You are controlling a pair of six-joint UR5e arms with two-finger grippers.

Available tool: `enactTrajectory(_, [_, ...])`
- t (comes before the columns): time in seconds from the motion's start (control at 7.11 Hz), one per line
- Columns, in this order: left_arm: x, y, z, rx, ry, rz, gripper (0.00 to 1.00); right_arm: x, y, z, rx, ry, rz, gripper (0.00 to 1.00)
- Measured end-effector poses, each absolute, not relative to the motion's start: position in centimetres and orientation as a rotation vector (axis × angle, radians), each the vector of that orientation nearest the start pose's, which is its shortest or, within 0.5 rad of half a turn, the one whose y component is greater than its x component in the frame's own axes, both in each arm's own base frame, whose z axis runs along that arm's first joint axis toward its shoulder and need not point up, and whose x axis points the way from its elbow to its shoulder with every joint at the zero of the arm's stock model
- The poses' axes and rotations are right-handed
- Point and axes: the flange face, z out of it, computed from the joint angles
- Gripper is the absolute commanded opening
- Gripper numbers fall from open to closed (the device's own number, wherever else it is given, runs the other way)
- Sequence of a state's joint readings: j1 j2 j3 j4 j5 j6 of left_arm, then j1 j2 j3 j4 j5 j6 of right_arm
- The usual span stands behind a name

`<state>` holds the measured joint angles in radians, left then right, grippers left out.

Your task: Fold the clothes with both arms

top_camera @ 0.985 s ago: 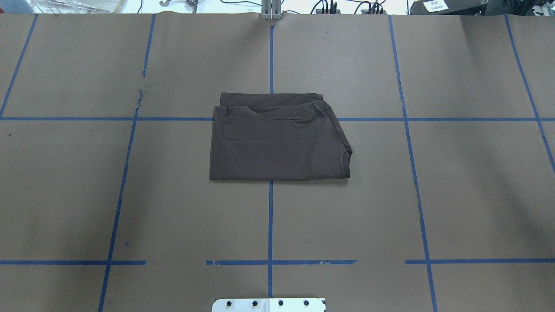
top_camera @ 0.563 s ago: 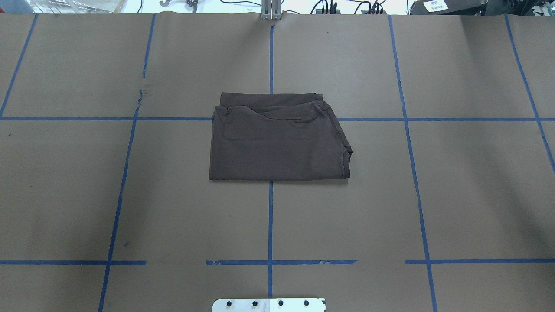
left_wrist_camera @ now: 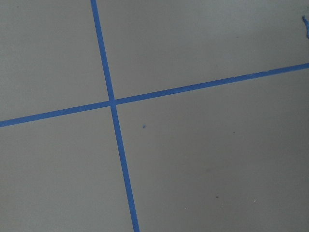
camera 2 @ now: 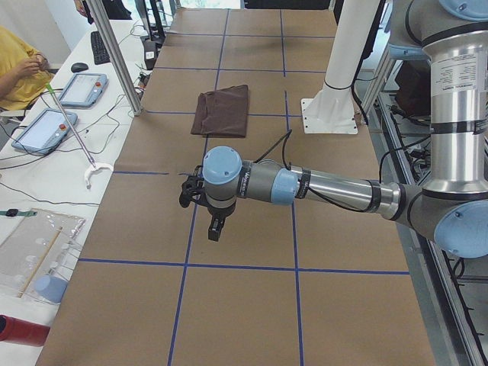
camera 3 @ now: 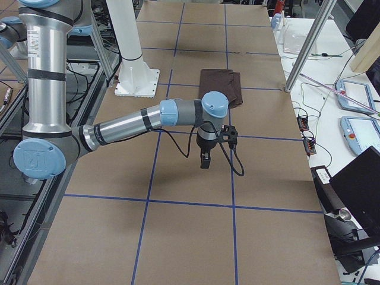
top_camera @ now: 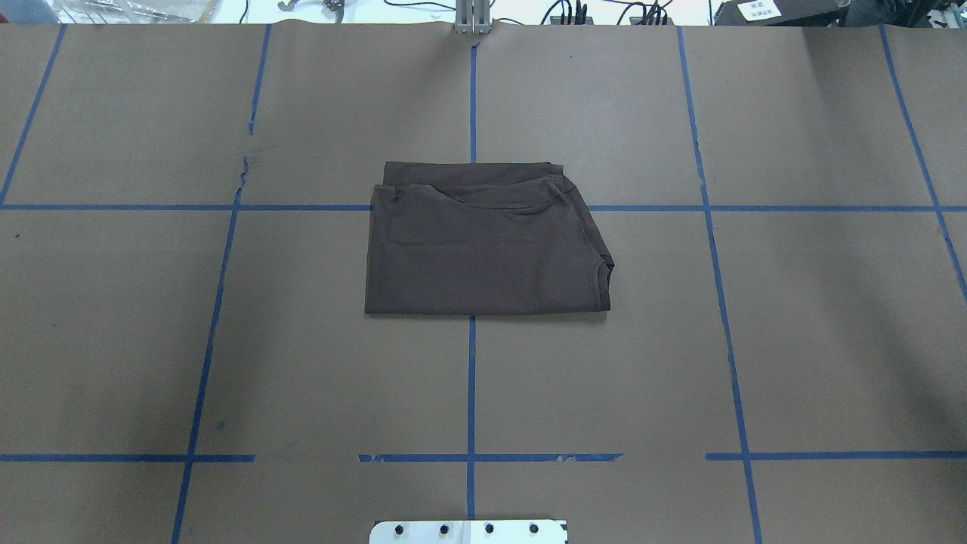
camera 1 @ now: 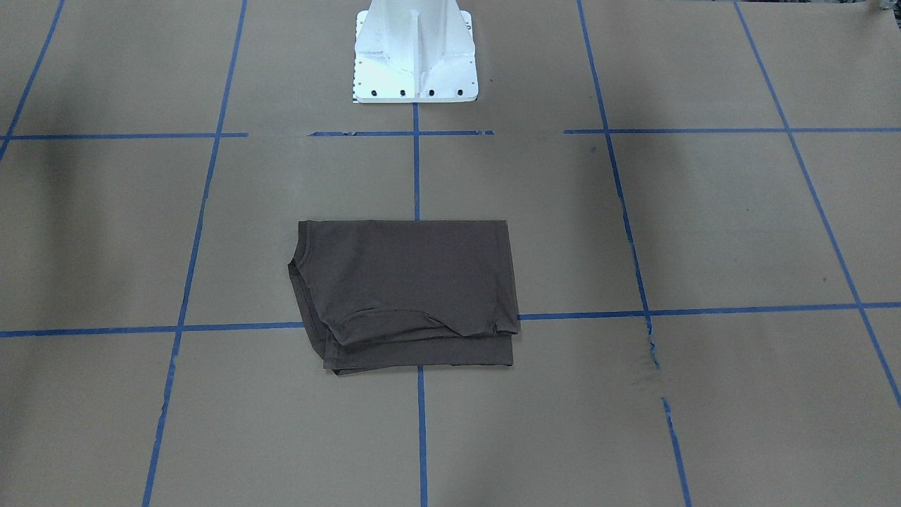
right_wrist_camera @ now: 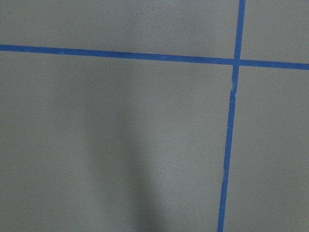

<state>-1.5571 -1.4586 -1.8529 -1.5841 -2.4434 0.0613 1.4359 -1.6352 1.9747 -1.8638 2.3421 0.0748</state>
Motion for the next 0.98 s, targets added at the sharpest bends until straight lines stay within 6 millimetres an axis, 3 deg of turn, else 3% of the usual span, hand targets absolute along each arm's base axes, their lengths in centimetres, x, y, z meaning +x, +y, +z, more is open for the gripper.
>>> enactTrajectory(0.56, [-5.1,-44.8,56.3,0.191,0.866,0.150,1.00,0.5,-44.9,52.9,-0.043,-0.748,-0.075,1.00])
enactTrajectory(0.98, [-5.1,-44.6,57.4,0.164,0.863,0.137,1.00,0.5,-44.4,55.6,-0.084,-0.740,-0.065,1.00])
